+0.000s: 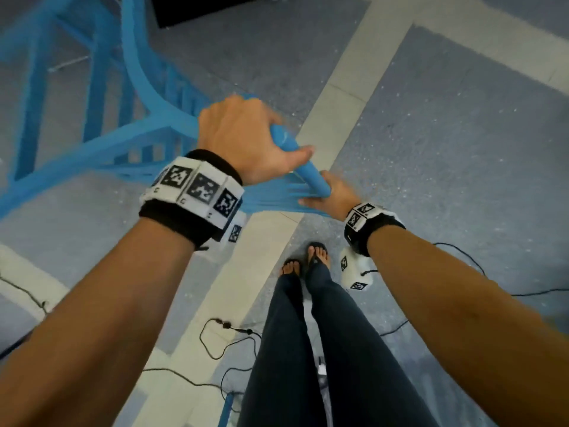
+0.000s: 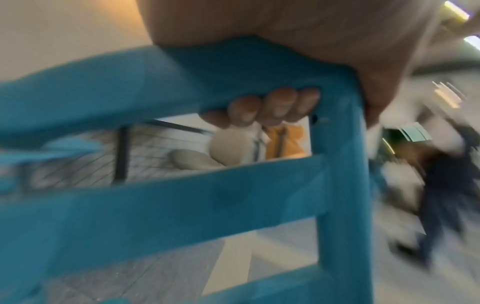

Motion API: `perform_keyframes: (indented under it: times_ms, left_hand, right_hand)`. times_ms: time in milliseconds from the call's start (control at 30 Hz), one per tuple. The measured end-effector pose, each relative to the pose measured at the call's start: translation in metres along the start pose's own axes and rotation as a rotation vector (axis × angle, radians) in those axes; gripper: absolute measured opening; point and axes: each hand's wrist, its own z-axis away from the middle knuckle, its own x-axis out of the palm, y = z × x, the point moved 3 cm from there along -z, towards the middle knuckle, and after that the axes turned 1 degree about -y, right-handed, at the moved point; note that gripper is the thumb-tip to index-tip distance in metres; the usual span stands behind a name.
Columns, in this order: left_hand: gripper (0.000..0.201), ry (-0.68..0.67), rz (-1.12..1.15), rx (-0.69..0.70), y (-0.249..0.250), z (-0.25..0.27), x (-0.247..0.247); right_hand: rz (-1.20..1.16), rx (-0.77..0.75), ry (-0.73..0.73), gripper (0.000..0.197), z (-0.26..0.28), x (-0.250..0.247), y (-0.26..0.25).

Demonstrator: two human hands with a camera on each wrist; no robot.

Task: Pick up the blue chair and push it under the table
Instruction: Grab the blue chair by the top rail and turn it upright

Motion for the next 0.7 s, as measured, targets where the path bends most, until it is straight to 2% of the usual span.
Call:
perform_keyframes:
  times_ms: [67, 133, 267, 367, 500, 600, 666, 700]
  left_hand:
    - [0.055, 0.116, 0.037, -0.047, -0.011, 0.01, -0.033]
    - [0.052, 0.205, 0.075, -0.085, -0.02, 0.022, -0.055]
    - [0.055, 0.432, 0.249, -0.079, -0.034, 0.049, -0.095]
    - [0.053, 0.592, 0.376, -0.052, -0.044, 0.075, -0.125]
    - [0.048, 0.776, 0.564, -0.04, -0.064, 0.123, -0.156]
    - [0.039, 0.935, 0.769, -0.017, -0.09, 0.169, -0.161]
    - [0.021, 1.04, 0.949, -0.036, -0.111, 0.196, -0.155]
    - [0.018, 1.074, 1.039, -0.067, -0.12, 0.207, -0.15]
  right_hand:
    - [0.112, 0.059, -0.092, 0.025, 0.008, -0.002, -0.008]
    - [0.193, 0.04, -0.09, 0.02, 0.016, -0.005, -0.023]
    - [0.264, -0.023, 0.121, 0.016, 0.037, -0.021, -0.072]
    - [0.405, -0.088, 0.307, 0.03, 0.065, -0.05, -0.116]
    - [0.649, -0.204, 0.438, 0.044, 0.106, -0.074, -0.186]
    - [0.822, -0.285, 0.473, 0.05, 0.136, -0.069, -0.23]
    - [0.892, -0.341, 0.474, 0.05, 0.152, -0.054, -0.255]
    - [0.919, -0.365, 0.473, 0.048, 0.158, -0.043, -0.264]
